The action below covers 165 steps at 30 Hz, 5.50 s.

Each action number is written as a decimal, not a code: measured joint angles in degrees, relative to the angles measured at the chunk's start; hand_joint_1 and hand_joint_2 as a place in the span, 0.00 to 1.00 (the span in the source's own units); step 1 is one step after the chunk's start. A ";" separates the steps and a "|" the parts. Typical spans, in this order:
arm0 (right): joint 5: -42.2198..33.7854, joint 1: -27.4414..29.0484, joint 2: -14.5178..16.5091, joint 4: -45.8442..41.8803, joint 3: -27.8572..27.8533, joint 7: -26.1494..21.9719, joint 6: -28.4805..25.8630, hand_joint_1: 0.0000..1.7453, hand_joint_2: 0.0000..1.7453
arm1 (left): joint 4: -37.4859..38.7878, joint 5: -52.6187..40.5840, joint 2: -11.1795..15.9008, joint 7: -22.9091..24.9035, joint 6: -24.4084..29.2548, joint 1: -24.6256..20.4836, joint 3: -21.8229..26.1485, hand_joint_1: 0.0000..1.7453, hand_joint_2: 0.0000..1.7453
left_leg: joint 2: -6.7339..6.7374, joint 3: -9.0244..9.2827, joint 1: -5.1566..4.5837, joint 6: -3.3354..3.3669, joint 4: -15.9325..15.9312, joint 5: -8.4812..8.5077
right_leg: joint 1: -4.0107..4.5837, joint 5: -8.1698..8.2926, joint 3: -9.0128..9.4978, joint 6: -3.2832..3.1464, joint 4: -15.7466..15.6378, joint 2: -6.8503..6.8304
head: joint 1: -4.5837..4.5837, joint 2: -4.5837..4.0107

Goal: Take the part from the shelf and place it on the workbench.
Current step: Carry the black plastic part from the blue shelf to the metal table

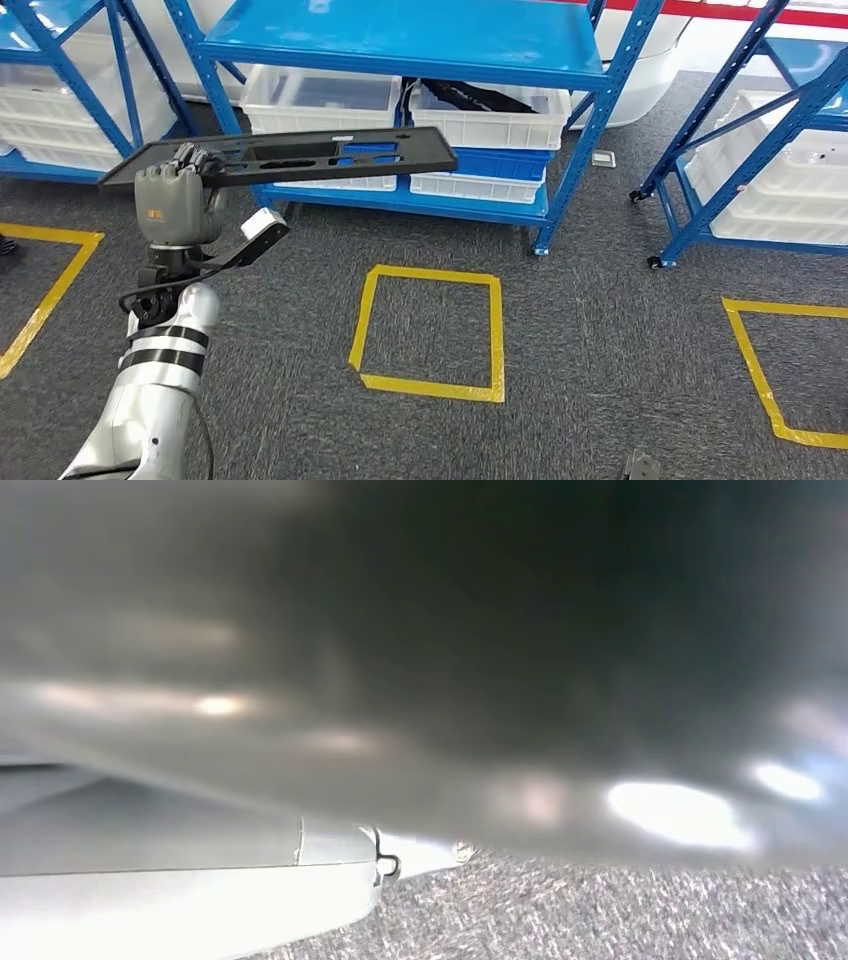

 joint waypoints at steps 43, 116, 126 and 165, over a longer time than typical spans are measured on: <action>-2.22 0.03 0.25 -0.04 -0.17 -0.20 1.93 0.00 0.00 | -0.41 0.81 0.04 -1.63 -0.02 -0.31 1.50 1.00 1.00 | -3.52 6.76 0.42 -0.45 2.49 -8.20 | -0.36 3.52 -3.39 -1.70 0.35 4.74 | -1.01 0.00; -4.26 0.92 -0.74 0.01 -0.14 1.30 0.50 0.00 0.00 | -9.02 -6.20 -4.13 -5.44 -0.02 2.83 8.46 1.00 1.00 | 3.38 7.73 -0.02 1.73 -0.50 -7.73 | -1.17 1.40 -13.85 1.29 13.75 -0.14 | -0.76 0.00; -4.08 0.60 -0.50 -0.03 -0.09 1.55 0.48 0.00 0.00 | -9.70 -5.46 -3.76 -5.94 -0.01 2.51 8.10 1.00 1.00 | 4.51 7.77 0.07 -1.22 3.12 -11.93 | -1.23 5.54 -5.83 -0.79 -0.06 -0.82 | -1.37 0.00; -7.31 1.05 -0.56 -0.03 1.57 1.51 -0.15 0.00 0.00 | 9.20 4.11 0.17 -3.69 -0.01 -1.89 -0.40 1.00 1.00 | -2.68 5.39 -0.51 1.37 4.71 -9.60 | -0.52 6.38 -6.14 -1.41 -0.36 6.18 | -2.39 0.00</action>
